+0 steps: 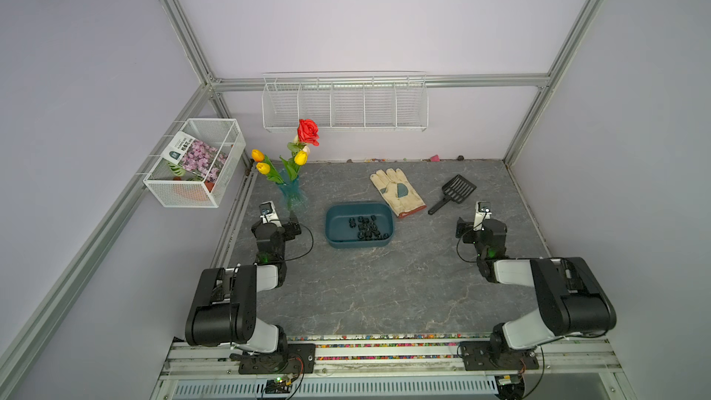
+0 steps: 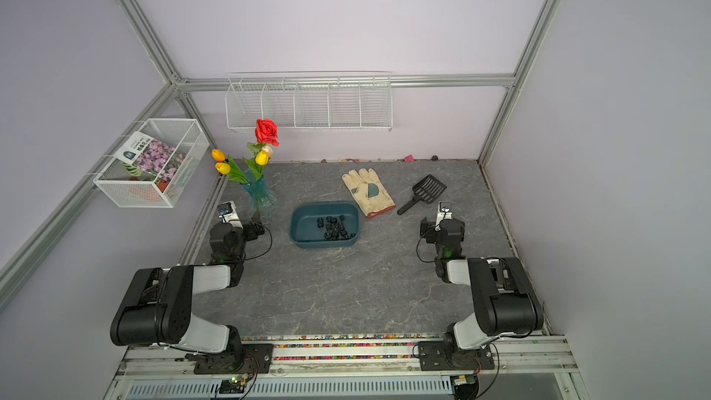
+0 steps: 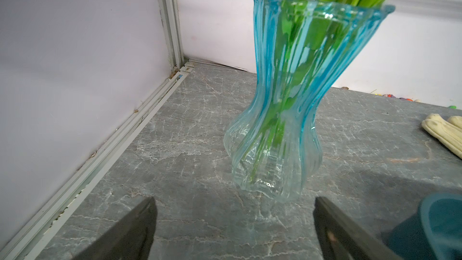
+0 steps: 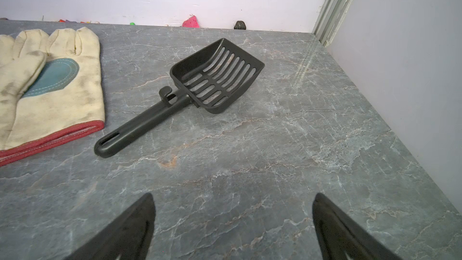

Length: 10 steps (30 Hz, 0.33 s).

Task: Put the nuts on the desktop into the storage box
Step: Reset both arms

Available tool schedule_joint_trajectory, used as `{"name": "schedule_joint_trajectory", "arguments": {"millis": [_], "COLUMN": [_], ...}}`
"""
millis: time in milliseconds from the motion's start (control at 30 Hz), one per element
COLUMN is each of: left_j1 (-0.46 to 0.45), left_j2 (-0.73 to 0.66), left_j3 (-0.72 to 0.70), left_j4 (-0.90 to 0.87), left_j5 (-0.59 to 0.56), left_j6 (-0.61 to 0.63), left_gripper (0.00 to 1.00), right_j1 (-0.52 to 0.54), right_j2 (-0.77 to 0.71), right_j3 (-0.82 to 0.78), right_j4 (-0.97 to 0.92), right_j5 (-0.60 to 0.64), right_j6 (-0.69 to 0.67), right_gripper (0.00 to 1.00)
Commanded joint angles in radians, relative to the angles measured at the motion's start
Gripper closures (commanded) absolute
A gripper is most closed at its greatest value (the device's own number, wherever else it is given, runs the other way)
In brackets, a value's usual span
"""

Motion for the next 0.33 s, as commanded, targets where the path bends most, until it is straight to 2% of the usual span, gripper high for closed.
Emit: {"name": "schedule_joint_trajectory", "arguments": {"millis": [0,300], "left_j1": [-0.004,-0.004], "left_j2": [0.011,0.011], "left_j3": [-0.007,-0.007], "left_j4": [0.018,0.019], "left_j5": [0.010,0.010], "left_j6": [0.013,0.013], "left_gripper": [0.00,0.00], "right_j1": [0.001,0.000], "right_j2": [-0.012,-0.014], "right_j3": [0.003,0.002], "right_j4": [-0.005,-0.004], "right_j5": [-0.006,-0.006], "right_j6": [0.006,0.006], "right_gripper": [0.01,0.01]}}
